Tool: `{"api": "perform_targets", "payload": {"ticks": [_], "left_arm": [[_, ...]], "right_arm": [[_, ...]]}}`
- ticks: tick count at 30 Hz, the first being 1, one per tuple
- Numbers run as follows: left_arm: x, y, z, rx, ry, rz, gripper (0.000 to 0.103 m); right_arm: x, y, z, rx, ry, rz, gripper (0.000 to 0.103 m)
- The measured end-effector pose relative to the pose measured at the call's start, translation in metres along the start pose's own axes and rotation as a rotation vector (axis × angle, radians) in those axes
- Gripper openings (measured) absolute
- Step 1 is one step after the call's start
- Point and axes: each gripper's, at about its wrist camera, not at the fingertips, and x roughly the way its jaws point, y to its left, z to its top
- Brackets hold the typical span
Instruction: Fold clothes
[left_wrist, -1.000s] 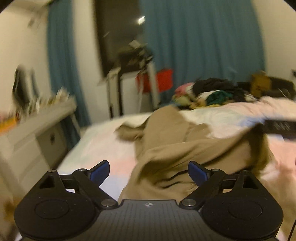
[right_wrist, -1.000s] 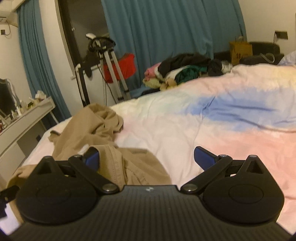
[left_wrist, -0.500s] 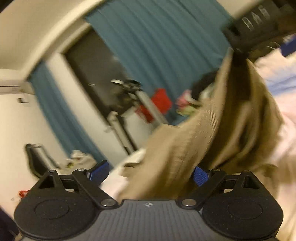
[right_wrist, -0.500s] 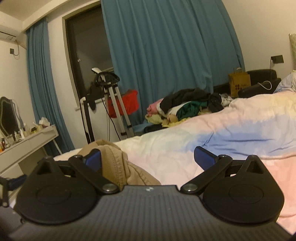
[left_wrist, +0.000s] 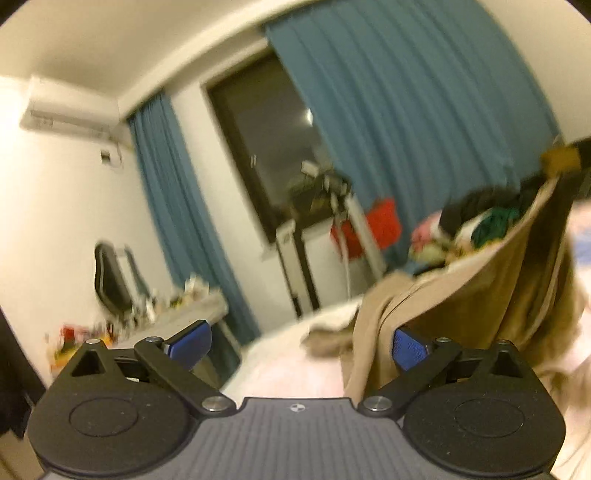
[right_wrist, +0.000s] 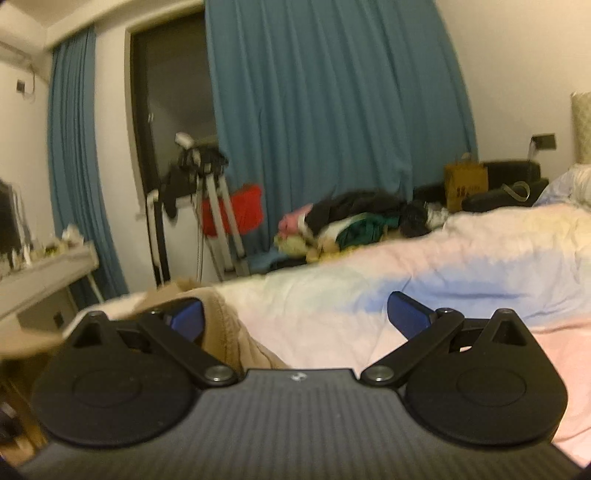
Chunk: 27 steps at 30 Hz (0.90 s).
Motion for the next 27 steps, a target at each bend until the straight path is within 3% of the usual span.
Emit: {"api": "perform_targets", "payload": {"ticks": [4,7,13,17,19,22,25,27], "left_arm": [[0.029,0.004,-0.014,-0.027,0.18,-0.095,0.101],[0.039,0.004,-0.023,0.001,0.231,-0.069,0.101],[0.032,0.034,-0.013,-0.095,0.143,0.081,0.101],[0.025,0.063,0.002,-0.23,0.076,0.145,0.101],[0.019,0.071,0.008,-0.266,0.053,0.156,0.101],[0.01,0.078,0.014,-0.298,0.045,0.139,0.101],[0.007,0.08,0.015,-0.289,0.054,0.13,0.101],[0.006,0.082,0.014,-0.307,0.059,0.121,0.101]], "right_arm": [[-0.013,-0.005,0.008,0.013,-0.087,-0.019,0.103],[-0.015,-0.005,0.008,-0.005,-0.1,-0.036,0.103],[-0.005,0.0,0.003,-0.129,-0.058,-0.096,0.103],[0.019,0.011,-0.015,-0.272,0.087,-0.095,0.103],[0.032,0.016,-0.027,-0.321,0.183,-0.073,0.103],[0.042,0.024,-0.039,-0.38,0.248,-0.082,0.103],[0.046,0.023,-0.044,-0.372,0.272,-0.104,0.103],[0.041,0.017,-0.039,-0.317,0.236,-0.119,0.103]]}}
